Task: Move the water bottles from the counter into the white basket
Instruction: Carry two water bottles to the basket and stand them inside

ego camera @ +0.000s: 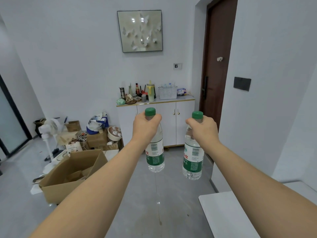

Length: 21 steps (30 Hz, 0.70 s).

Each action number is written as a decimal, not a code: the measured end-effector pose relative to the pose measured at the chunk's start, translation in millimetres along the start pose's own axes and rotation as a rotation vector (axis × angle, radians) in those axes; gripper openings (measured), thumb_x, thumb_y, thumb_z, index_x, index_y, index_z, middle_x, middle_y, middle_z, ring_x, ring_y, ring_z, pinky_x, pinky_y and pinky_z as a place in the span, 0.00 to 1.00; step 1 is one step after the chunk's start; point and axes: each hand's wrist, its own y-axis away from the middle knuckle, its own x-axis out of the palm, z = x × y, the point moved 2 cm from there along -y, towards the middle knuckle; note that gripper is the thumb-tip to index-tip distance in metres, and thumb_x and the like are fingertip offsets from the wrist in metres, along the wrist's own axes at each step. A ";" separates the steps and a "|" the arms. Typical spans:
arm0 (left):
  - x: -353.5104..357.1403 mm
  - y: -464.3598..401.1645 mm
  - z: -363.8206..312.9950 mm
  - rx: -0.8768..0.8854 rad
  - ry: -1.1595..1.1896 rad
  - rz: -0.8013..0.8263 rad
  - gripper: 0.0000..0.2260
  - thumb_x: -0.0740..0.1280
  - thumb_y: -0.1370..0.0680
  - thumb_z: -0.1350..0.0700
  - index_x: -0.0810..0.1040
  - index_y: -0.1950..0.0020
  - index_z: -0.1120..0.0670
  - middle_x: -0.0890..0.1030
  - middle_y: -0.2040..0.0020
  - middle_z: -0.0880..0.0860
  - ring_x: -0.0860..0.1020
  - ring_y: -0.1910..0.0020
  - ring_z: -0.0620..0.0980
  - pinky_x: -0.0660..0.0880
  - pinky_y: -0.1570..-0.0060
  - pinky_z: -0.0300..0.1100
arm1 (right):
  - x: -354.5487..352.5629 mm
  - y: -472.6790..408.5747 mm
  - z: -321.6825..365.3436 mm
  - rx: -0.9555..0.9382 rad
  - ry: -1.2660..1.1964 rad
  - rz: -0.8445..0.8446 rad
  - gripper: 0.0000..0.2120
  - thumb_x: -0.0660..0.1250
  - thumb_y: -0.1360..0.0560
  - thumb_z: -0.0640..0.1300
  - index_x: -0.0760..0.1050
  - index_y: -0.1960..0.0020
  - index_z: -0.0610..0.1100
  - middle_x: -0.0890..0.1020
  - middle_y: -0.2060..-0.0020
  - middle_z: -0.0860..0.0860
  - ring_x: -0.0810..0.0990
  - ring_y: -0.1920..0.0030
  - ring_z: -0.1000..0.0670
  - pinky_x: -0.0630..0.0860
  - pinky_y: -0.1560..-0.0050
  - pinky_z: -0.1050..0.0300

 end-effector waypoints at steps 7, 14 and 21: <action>44.1 -88.7 21.8 0.006 0.027 -0.008 0.12 0.68 0.27 0.56 0.78 0.54 0.66 0.77 0.63 0.54 0.74 0.63 0.49 0.70 0.61 0.42 | 27.2 -92.0 -18.0 -0.008 -0.025 0.011 0.09 0.68 0.30 0.47 0.78 0.64 0.42 0.79 0.75 0.54 0.78 0.72 0.54 0.76 0.63 0.54; 69.9 -175.3 36.0 0.023 0.029 -0.023 0.13 0.68 0.26 0.56 0.78 0.52 0.66 0.78 0.62 0.55 0.74 0.62 0.50 0.70 0.62 0.42 | 64.5 -172.6 -29.0 -0.040 -0.056 0.037 0.07 0.68 0.30 0.45 0.77 0.64 0.42 0.77 0.77 0.55 0.76 0.77 0.61 0.73 0.67 0.58; 84.5 -256.8 73.0 0.010 0.008 -0.034 0.12 0.68 0.26 0.56 0.78 0.54 0.65 0.76 0.64 0.54 0.72 0.65 0.48 0.69 0.63 0.42 | 125.0 -241.6 -61.0 0.012 -0.082 0.085 0.11 0.68 0.33 0.48 0.72 0.71 0.47 0.77 0.79 0.57 0.81 0.69 0.50 0.82 0.54 0.41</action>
